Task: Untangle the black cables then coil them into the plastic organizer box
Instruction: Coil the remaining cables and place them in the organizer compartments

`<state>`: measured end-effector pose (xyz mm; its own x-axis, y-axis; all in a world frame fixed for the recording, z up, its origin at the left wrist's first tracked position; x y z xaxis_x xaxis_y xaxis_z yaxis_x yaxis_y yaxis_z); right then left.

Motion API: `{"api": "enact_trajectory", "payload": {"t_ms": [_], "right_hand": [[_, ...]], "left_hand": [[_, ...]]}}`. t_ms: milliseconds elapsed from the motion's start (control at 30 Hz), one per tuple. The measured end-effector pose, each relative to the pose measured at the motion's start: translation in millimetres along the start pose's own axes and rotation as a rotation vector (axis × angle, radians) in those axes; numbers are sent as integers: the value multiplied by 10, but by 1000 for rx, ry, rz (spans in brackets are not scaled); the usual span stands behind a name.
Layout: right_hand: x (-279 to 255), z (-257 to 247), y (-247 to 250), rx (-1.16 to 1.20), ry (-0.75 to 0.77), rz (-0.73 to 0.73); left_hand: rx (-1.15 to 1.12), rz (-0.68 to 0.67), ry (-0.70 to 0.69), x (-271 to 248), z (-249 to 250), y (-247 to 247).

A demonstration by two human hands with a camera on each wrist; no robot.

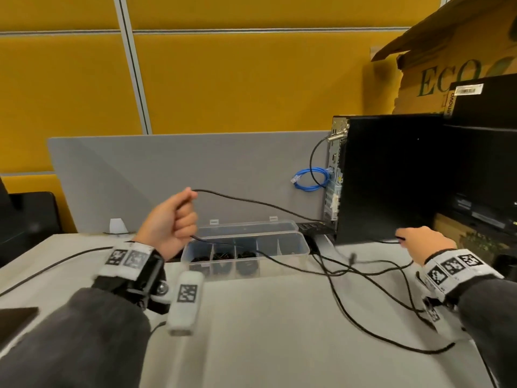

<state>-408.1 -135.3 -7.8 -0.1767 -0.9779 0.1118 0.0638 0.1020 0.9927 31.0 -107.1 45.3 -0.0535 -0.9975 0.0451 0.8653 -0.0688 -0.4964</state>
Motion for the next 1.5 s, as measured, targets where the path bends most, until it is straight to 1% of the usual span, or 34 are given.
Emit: {"api": "enact_trajectory", "payload": {"t_ms": [33,100,167,200,267,367,400,433,467,500,533,567,600,633,700,767,833,867,900,967,1000,1033,1067,1100,1133,1167,1200,1233,1267,1300,1333,1367,1433,1500], "right_hand": [[-10,63,-47,-96,-29,-29],[-58,127,-81,-260,-71,-74],[-87,95,-60,-326,-71,-91],[-90,15,-42,-319,-41,-101],[-99,-345,63,-169,125,-93],[-350,-1182,576,371,511,67],[-498,-1435,756,510,615,80],[-626,-1651,856,589,702,24],[-724,-1820,859,633,778,-99],[-805,-1931,800,674,826,-265],[-838,-1961,745,741,838,-388],[-815,-1930,713,809,815,-440],[-741,-1831,707,857,749,-417],[-614,-1682,723,898,646,-326],[-387,-1307,806,1010,458,-69],[-250,-925,929,1031,374,245],[-244,-561,1047,903,314,578],[-260,-416,1067,827,269,676],[-278,-330,1071,745,215,727],[-267,-367,1059,560,125,722],[-289,-497,1076,483,136,701],[-335,-684,1105,443,200,694],[-419,-910,1141,451,304,684],[-556,-1159,1187,522,441,651],[-712,-1415,1222,641,581,567],[-848,-1662,1220,753,707,420],[-977,-1885,1191,830,788,248],[-1086,-2057,1144,871,834,101],[-1116,-2148,1093,903,858,11],[-1093,-2164,1073,949,864,-20],[-1013,-2100,1082,984,835,13],[-904,-1973,1114,996,781,99],[-664,-1554,1213,1000,585,359],[-494,-1143,1247,897,398,561]], "left_hand": [[31,62,-41,-3,107,125],[99,127,-88,-33,287,278],[202,131,-97,-81,393,283],[272,111,-90,-107,409,223],[429,38,-75,-167,375,-10],[617,-91,-77,-279,227,-480],[658,-139,-81,-315,172,-626],[696,-183,-84,-349,124,-747],[733,-220,-90,-378,90,-836],[769,-244,-97,-402,77,-888],[799,-255,-107,-417,84,-896],[820,-253,-113,-424,100,-866],[833,-243,-111,-428,118,-804],[847,-225,-104,-422,132,-717],[908,-166,-90,-383,136,-494],[997,-83,-80,-320,121,-233],[1066,-27,-66,-265,92,-18],[1080,-16,-60,-242,71,43],[1086,-14,-70,-227,53,60],[1111,-17,-146,-220,38,-43],[1128,-24,-215,-228,40,-155],[1139,-42,-297,-248,48,-301],[1139,-66,-375,-269,51,-461],[1123,-91,-443,-304,54,-628],[1097,-117,-495,-333,53,-772],[1072,-141,-541,-362,51,-902],[1057,-162,-585,-385,48,-1004],[1056,-184,-623,-413,45,-1079],[1058,-208,-646,-439,40,-1115],[1061,-225,-645,-452,42,-1105],[1063,-223,-626,-450,53,-1050],[1080,-196,-602,-436,76,-950],[1163,-103,-560,-376,131,-676],[1231,-51,-489,-328,138,-450]]}}
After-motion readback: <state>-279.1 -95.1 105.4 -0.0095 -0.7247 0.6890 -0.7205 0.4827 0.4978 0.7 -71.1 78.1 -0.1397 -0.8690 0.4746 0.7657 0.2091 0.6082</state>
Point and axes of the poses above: each hand's wrist, its own x-axis towards the middle knuckle, its own y-axis out of the back of the hand, z = x × y, the point moved 7 cm from there along x, towards the middle knuckle, and after that the axes turned 3 degrees about y, right-handed, at the moved point
